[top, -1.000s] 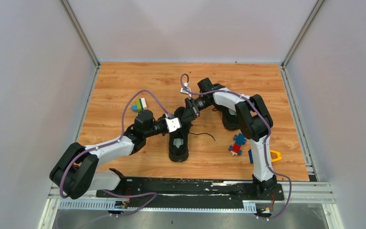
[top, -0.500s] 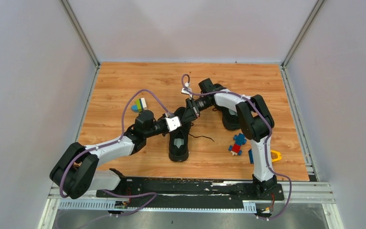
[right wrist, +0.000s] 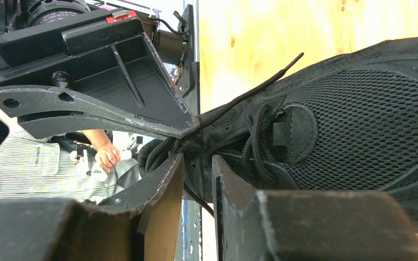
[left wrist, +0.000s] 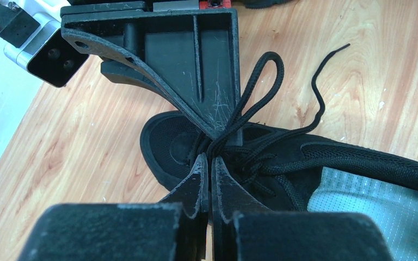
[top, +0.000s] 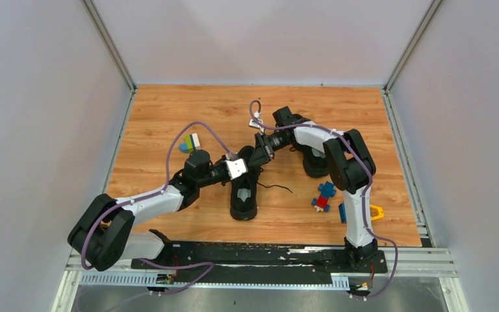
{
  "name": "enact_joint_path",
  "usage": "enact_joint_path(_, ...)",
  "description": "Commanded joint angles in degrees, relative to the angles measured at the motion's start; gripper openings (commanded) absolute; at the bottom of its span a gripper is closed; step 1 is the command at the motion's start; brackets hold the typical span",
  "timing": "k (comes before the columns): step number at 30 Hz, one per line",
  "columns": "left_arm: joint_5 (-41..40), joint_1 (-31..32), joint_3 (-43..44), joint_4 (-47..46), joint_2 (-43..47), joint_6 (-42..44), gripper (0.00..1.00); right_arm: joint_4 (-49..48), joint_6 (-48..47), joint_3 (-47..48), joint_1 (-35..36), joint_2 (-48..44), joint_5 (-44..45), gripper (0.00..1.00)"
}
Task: Tie the shoes
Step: Cross the shoelace with the shoelace.
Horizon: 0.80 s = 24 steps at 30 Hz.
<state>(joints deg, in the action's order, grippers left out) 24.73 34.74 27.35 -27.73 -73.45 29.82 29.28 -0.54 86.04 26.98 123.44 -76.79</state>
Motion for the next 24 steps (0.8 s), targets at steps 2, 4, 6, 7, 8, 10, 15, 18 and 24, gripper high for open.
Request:
enact_joint_path(2,-0.54,0.07,1.37,-3.57,0.85,-0.43,0.00,-1.48,-1.76,2.05,1.29,-1.96,0.02,0.28)
enact_joint_path(4,-0.79,0.11,1.26,-4.55,0.85,-0.69,0.00,-1.43,-1.67,2.48,1.48,-1.49,0.24,0.28)
enact_joint_path(6,-0.90,0.15,1.15,-5.12,0.85,-0.81,0.00,-1.49,-1.90,2.48,1.71,-1.27,0.00,0.28)
enact_joint_path(7,-0.99,0.15,1.15,-5.17,0.81,-0.86,0.00,-1.44,-2.19,2.40,1.76,-1.35,0.09,0.28)
enact_joint_path(8,-1.24,0.11,1.09,-5.39,0.79,-1.03,0.00,-1.46,-2.43,2.18,1.77,-1.52,0.22,0.28)
enact_joint_path(10,-1.22,0.15,0.95,-5.55,0.77,-1.03,0.00,-1.47,-2.98,1.91,1.78,-1.87,0.05,0.29)
enact_joint_path(15,-1.00,0.12,0.57,-5.28,0.91,-1.50,0.00,-2.41,-4.54,1.23,1.89,-3.91,1.26,0.29)
enact_joint_path(18,-1.15,0.08,0.44,-5.09,1.17,-1.90,0.00,-4.33,-5.38,-0.15,1.85,-5.95,4.46,0.29)
enact_joint_path(24,-1.71,0.15,0.34,-5.34,1.21,-2.76,0.00,-4.75,-7.40,-1.65,1.76,-7.78,4.75,0.27)
